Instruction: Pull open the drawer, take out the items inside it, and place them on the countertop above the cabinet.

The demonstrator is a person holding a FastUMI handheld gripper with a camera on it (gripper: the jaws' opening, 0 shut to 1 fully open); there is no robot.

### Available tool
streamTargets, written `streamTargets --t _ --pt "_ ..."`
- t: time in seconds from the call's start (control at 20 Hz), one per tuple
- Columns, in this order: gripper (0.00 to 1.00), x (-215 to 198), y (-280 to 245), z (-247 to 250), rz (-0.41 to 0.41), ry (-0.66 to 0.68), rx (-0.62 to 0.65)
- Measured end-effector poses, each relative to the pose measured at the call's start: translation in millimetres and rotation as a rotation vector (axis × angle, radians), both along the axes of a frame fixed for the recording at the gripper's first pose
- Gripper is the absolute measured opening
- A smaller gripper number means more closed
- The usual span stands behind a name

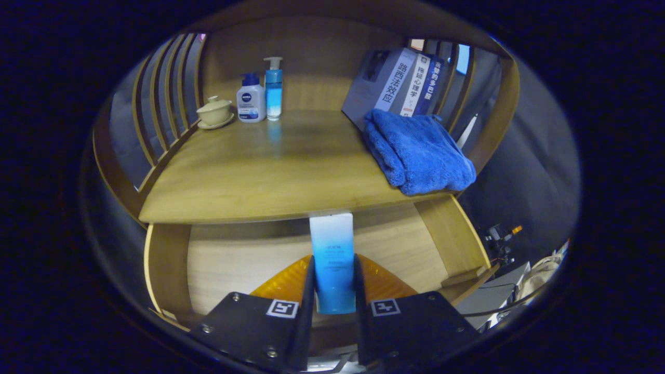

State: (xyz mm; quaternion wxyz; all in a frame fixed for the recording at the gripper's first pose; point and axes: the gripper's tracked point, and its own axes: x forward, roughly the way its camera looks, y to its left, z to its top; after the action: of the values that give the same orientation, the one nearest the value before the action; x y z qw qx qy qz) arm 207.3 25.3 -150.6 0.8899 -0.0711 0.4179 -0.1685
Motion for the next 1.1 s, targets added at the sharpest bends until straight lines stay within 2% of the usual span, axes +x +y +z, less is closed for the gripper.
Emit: streamTargets --t 0.3,0.5,0.8,1.0,1.1 --pt "0.36 -6.1 -3.8 36.5 -0.041 -0.089 -0.034" --pt "0.36 34.1 0.4 44.9 -0.01 -0.127 -0.001" --pt "0.36 101.2 0.8 26.1 0.046 -0.143 0.082" --pt "0.36 119.7 -3.6 -2.2 0.066 -0.081 0.093" --pt "0.36 133.0 0.2 -5.0 0.071 -0.12 0.131"
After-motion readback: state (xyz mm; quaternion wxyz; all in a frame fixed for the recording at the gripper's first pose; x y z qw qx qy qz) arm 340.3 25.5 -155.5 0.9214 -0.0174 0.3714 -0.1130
